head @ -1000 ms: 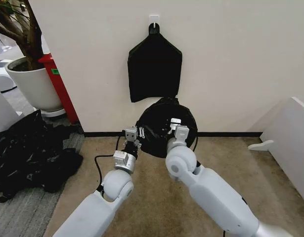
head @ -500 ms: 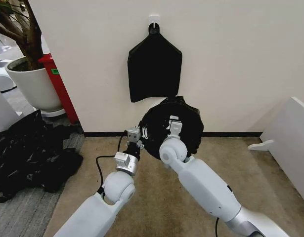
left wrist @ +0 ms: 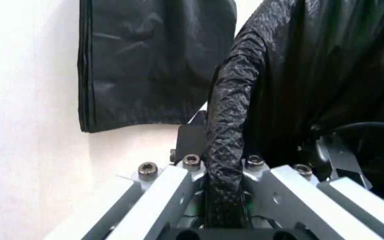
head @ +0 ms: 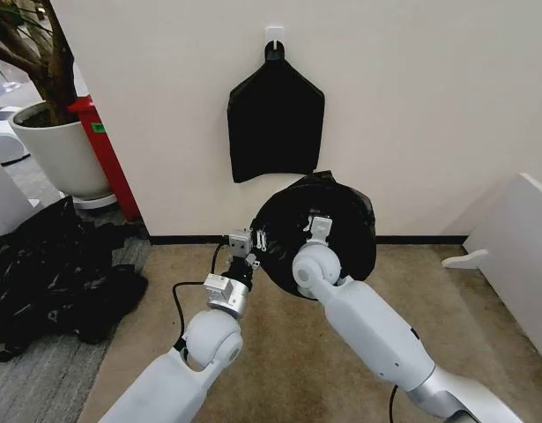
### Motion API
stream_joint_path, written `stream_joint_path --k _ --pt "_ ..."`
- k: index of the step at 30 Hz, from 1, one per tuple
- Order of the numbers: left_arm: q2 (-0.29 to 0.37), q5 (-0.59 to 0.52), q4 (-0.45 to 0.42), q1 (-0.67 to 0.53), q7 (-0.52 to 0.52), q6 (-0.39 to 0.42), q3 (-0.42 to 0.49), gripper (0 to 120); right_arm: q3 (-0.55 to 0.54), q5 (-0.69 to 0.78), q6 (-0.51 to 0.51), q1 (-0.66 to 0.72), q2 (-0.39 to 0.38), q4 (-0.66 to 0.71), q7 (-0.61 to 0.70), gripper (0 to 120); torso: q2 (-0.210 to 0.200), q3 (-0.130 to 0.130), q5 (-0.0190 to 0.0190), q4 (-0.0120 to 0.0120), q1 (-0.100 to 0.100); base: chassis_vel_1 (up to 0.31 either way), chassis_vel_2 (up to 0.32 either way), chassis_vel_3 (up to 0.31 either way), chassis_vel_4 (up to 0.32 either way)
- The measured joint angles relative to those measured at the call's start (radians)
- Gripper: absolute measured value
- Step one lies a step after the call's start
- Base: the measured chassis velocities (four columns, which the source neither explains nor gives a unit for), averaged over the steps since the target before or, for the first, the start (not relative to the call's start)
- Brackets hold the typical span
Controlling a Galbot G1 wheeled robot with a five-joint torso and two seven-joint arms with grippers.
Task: Place the garbage bag over the trash bin.
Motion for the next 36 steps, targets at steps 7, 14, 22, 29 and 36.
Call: stream_joint_path --k 7,14,22,29,36 --pt "-0.019 -0.039 0.081 -0.041 -0.005 0.002 -0.018 1 -0.024 0.048 -0.005 -0.021 -0.017 0.095 0.021 0 0.0 0.0 0.0 -0.0001 0.0 0.0 0.0 0.0 0.0" --pt "-0.054 -0.104 0.156 -0.07 -0.014 0.018 -0.033 1 -0.065 0.044 -0.004 -0.047 -0.033 0.198 0.015 0 0.0 0.0 0.0 -0.0001 0.0 0.0 0.0 0.0 0.0" --pt "-0.052 -0.112 0.134 -0.064 -0.015 0.027 -0.015 1 -0.067 0.057 -0.007 -0.021 -0.029 0.163 0.009 0 0.0 0.0 0.0 -0.0001 0.0 0.0 0.0 0.0 0.0" --pt "-0.034 -0.082 0.071 -0.029 0.005 0.016 -0.011 1 -0.041 0.059 -0.006 0.009 -0.002 0.037 0.013 0 0.0 0.0 0.0 -0.0001 0.0 0.0 0.0 0.0 0.0" --pt "-0.017 -0.042 0.022 0.007 0.033 -0.002 -0.015 1 -0.038 0.055 -0.003 0.028 0.008 -0.03 0.012 0 0.0 0.0 0.0 0.0 0.0 0.0 0.0 0.0 0.0"
